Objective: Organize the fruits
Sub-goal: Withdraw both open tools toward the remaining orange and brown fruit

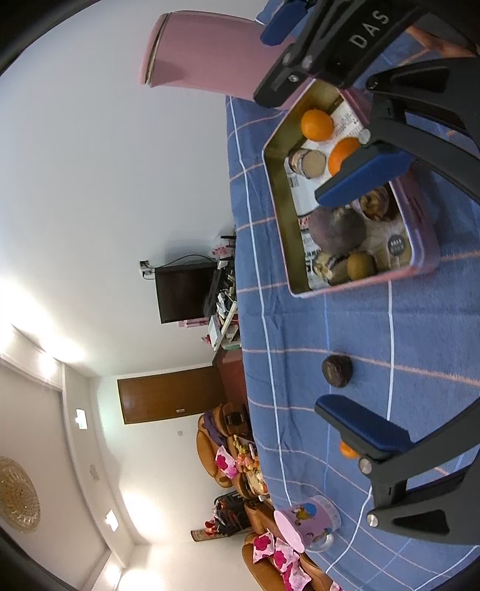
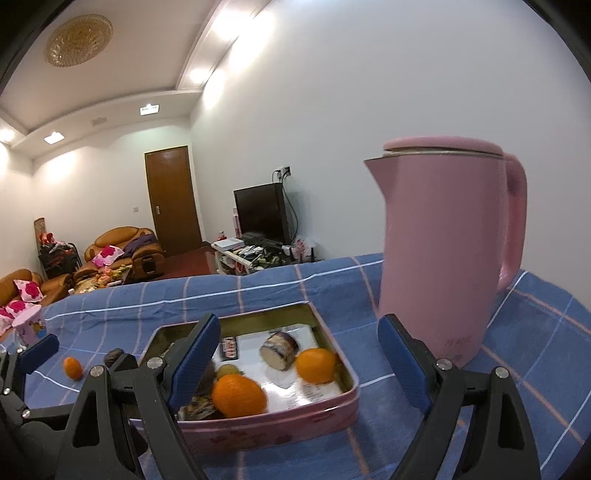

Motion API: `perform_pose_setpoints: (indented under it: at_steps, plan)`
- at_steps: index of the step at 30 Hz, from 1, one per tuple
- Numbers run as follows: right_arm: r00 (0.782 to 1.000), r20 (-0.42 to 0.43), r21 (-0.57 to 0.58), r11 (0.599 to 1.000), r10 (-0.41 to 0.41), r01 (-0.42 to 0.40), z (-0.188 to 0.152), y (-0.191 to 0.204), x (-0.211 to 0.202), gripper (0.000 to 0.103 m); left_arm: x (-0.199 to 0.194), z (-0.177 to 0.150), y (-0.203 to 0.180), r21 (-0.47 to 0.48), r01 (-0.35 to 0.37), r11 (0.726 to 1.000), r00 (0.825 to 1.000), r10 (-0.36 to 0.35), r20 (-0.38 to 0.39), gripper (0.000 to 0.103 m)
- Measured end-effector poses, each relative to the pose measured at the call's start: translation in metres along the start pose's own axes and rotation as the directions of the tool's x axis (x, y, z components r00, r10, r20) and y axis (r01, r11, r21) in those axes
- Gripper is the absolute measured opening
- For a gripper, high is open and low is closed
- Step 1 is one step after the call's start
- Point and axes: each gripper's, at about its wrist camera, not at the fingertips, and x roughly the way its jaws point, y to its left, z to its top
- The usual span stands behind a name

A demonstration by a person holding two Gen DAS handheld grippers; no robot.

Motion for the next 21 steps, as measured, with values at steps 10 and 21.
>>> perform_pose_setpoints:
  at_steps: [10,21]
  plan:
    - [0.999,-0.021,0.0,1.0,0.028,-0.028,-0.006,0.034,-0.001,0.088,-0.002,-0.004,0.031,0.009,-0.036,0.999,0.999,0.036,-0.001,0.103]
    - [0.994,-0.039,-0.016,0.995,0.098,-0.098,-0.014,0.087,0.006,0.088,0.008,-0.008,0.084,-0.033,-0.095,0.995,0.995,0.094,-0.032,0.103]
